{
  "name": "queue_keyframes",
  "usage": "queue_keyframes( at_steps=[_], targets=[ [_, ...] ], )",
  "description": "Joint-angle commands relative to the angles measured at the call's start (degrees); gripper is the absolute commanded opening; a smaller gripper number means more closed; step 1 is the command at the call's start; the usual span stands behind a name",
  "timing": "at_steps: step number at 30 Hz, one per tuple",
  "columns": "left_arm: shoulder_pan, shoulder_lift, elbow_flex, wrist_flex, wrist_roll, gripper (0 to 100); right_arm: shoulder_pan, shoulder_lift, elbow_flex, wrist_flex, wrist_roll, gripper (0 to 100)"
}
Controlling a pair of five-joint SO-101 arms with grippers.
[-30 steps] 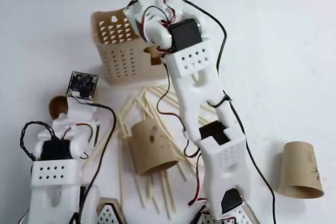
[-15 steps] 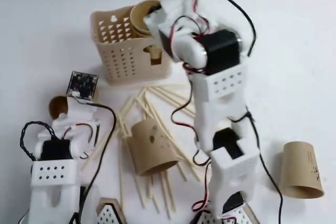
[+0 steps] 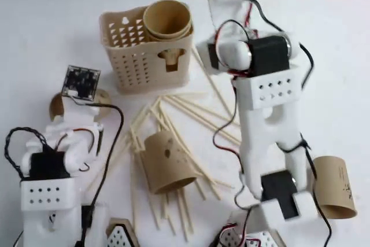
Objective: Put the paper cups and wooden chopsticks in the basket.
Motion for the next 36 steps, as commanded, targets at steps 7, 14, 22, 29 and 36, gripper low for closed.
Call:
queue_keyframes(
  at_steps=[7, 14, 22, 29, 36],
  targets=[
    [-0.04, -0.57, -22.59, 12.31, 0.18, 2, 12.88, -13.05, 30.59, -8.75, 0.26, 3.8],
    [0.04, -0.4, -38.15, 18.9, 0.18, 2, 16.48, -18.42, 52.48, -25.27, 0.18, 3.8],
    [4.18, -0.22, -44.04, 12.92, -4.75, 3, 17.01, -25.45, 67.25, -37.23, 0.18, 3.8],
    [14.29, -0.04, -37.36, -0.88, -4.84, 3, 17.89, -27.65, 74.29, -45.32, 0.09, 3.8],
    [20.53, 9.98, -36.31, -9.05, -4.92, 3, 17.54, -27.65, 77.19, -48.66, 0.09, 3.9]
  ],
)
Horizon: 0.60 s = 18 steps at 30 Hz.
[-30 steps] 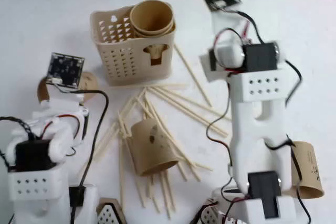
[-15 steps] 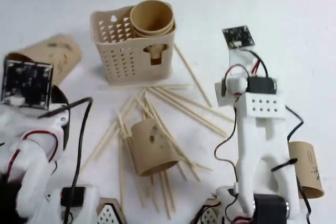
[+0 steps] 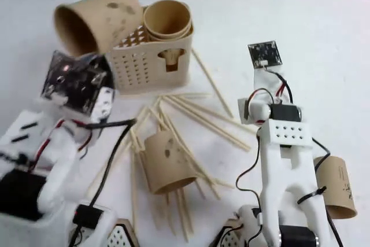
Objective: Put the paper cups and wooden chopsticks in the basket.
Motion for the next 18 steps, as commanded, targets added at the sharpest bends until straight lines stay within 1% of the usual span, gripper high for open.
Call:
queue_keyframes(
  at_steps=[1, 3, 8, 16, 18],
  targets=[
    [3.65, 9.1, -1.76, -4.84, -0.53, 3, 0.22, -2.15, 0.09, -1.54, 0.09, 3.9],
    [4.18, 13.14, -5.01, -4.66, -0.88, 3, 0.22, -2.15, 0.35, -1.98, 0.09, 3.9],
    [5.67, 23.6, -15.47, -0.09, -8.18, 3, 0.04, -2.15, 0.35, -2.07, 0.09, 3.9],
    [5.49, 41.19, -33.41, 7.74, -9.67, 3, 0.04, -2.15, 0.35, -2.07, 0.09, 3.9],
    [5.49, 45.32, -37.54, 9.58, -12.04, 3, 0.04, -2.15, 0.53, -2.07, 0.09, 3.9]
  ],
)
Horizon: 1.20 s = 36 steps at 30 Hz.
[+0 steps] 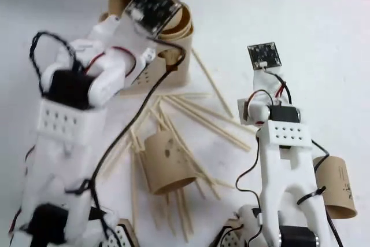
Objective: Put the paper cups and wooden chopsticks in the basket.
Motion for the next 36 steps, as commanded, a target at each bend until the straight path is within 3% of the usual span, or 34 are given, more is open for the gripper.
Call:
queue_keyframes(
  at_steps=[1, 6, 13, 17, 27, 36],
  targets=[
    [0.57, 8.4, -11.69, 4.22, -4.31, 4, 0.13, -2.15, -0.09, -1.01, 0.09, 4.0],
    [0.48, 16.4, -23.82, 12.13, -7.21, 15, -1.71, -2.15, 0.18, -1.01, 0.09, 4.0],
    [0.4, 24.48, -41.76, 17.49, -7.03, 16, -1.89, -2.15, 0.18, -1.01, 0.09, 3.9],
    [0.4, 29.67, -46.95, 15.82, -6.86, 16, -1.89, -2.15, 0.18, -1.01, 0.09, 3.9],
    [0.75, 38.73, -53.54, 5.63, 3.43, 16, -1.89, -2.15, 0.62, -1.01, 0.26, 4.0],
    [4.88, 44.53, -53.8, 2.46, 3.34, 16, -1.89, -2.15, 0.7, -1.1, 0.35, 4.1]
  ],
)
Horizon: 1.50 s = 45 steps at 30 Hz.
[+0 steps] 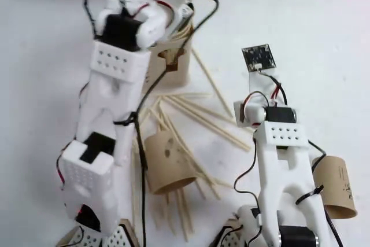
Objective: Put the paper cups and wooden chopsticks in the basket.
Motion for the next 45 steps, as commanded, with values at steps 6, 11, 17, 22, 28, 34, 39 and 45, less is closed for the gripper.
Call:
queue_keyframes(
  at_steps=[6, 11, 17, 22, 28, 34, 39, 45],
  targets=[
    [1.54, -0.48, -2.55, -1.67, 0.62, 16, -0.31, -2.07, -0.35, -1.1, 0.35, 4.1],
    [1.8, -6.73, -2.73, 4.4, 0.62, 16, -0.31, -2.15, -0.35, -1.1, 0.35, 4.1],
    [1.71, -11.47, -2.2, 15.3, 0.62, 16, -0.31, -2.59, -0.44, -0.4, 0.62, 4.1],
    [2.42, -12.79, -2.11, 22.95, -0.79, 16, 0.04, -4.62, -5.01, 6.99, 1.85, 4.2],
    [3.12, -20.88, 8.62, 23.3, -3.08, 16, 0.57, -12.53, -15.65, 22.9, 12.22, 4.3],
    [6.73, -36.53, 29.8, 23.03, -7.03, 16, 9.27, -14.73, -23.65, 33.36, 25.05, 4.3],
    [7.08, -46.9, 46.68, 22.51, -9.85, 16, 18.68, -15.16, -24.35, 39.43, 42.46, 4.3],
    [7.43, -55.34, 61.89, 19.6, -10.37, 16, 30.46, -15.16, -24.0, 43.82, 59.08, 4.3]
  ],
)
